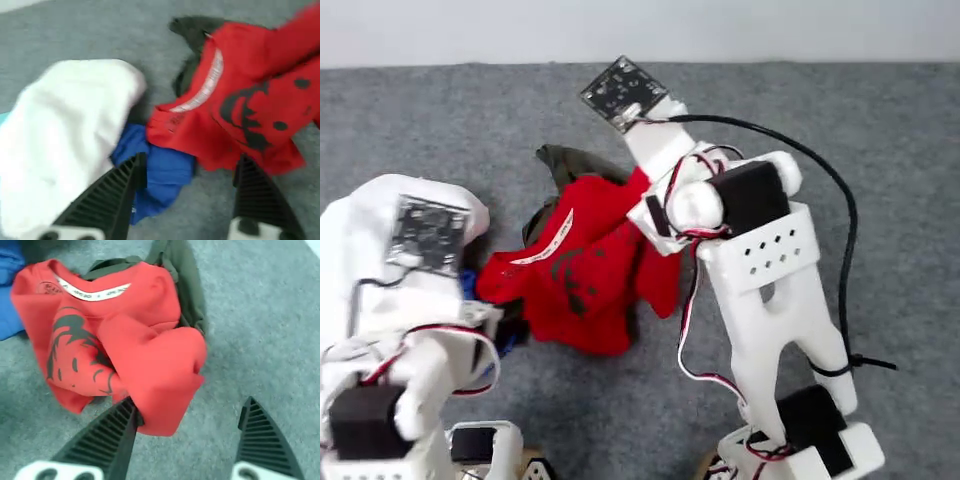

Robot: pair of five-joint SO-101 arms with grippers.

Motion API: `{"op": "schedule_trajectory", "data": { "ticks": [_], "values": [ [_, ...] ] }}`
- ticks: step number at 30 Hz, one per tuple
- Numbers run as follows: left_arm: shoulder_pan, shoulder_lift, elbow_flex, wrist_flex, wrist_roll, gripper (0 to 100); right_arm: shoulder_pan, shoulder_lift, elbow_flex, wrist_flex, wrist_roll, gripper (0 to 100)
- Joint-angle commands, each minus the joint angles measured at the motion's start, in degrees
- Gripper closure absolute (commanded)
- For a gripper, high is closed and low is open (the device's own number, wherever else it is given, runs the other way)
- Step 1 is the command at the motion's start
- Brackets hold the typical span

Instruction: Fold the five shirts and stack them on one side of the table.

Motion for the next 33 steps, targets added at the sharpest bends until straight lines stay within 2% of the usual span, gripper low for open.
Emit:
{"op": "schedule_trajectory", "data": {
  "ticks": [1,6,11,17,22,27,33],
  "values": [
    [6.15,0.44,4.18,-4.48,2.55,71,2.33,-4.79,0.26,2.51,-0.62,70.7],
    [11.78,4.04,8.31,-8.88,2.99,71,2.95,-9.8,11.16,2.51,-0.35,70.7],
    [12.66,12.4,3.03,-10.11,2.99,71,3.03,-17.8,24.35,2.42,-0.26,70.7],
    [19.87,20.66,-2.51,-10.11,2.99,71,4.79,-23.78,31.47,2.33,-0.62,70.7],
    [25.93,26.29,-2.51,-10.2,2.99,71,10.95,-22.29,39.56,1.63,-0.88,70.7],
    [27.96,32.53,-2.42,-15.03,4.4,71,14.55,-23.6,40.7,1.98,-0.79,70.7],
    [28.4,41.41,-2.33,-20.04,4.57,71,14.99,-29.32,41.05,1.98,-0.7,70.7]
  ]
}}
